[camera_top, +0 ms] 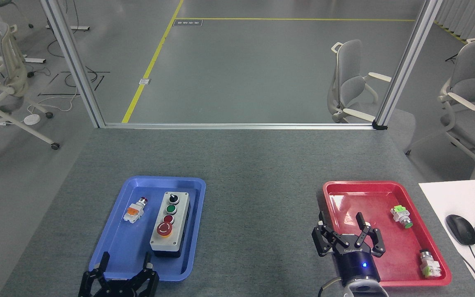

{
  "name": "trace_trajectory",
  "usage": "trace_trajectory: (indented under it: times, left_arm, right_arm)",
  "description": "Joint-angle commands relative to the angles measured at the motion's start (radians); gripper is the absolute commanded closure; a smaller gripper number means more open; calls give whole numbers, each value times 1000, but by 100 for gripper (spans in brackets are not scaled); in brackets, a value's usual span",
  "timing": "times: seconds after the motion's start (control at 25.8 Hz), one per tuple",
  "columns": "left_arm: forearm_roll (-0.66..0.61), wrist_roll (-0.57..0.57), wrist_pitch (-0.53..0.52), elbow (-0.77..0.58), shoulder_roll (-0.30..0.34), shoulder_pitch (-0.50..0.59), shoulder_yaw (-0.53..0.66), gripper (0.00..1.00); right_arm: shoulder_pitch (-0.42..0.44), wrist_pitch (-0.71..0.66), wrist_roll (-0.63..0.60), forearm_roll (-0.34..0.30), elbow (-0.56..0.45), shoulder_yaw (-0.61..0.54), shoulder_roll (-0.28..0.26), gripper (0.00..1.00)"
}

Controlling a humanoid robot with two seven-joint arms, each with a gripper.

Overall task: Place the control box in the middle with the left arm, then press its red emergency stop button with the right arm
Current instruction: 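Move the left gripper down onto the grey control box in the blue tray, then close the left gripper on the control box's near end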

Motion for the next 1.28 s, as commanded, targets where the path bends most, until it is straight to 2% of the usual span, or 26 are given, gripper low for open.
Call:
trace_trajectory:
  times: [0.0, 0.08, 0.43, 0.66, 1.24]
  left_arm:
    - [-107, -11, 112, 63, -35, -49, -77, 1]
    - [-112, -21, 164, 116, -41, -87, -98, 1]
    - [-149, -34, 227, 306, -81, -167, -120, 1]
    - [-147, -59, 232, 344, -92, -224, -129, 1]
    - [-126, -65, 242, 537, -98, -372, -121, 1]
  right_arm:
    - [0, 0, 0, 0, 0, -1, 0, 2]
    - [0, 0, 0, 0, 0, 1, 0, 2]
    - [0, 0, 0, 0, 0, -1, 0, 2]
    - [0, 1, 0, 0, 0, 1, 3, 2]
    - [0, 0, 0, 0, 0, 1, 10, 2]
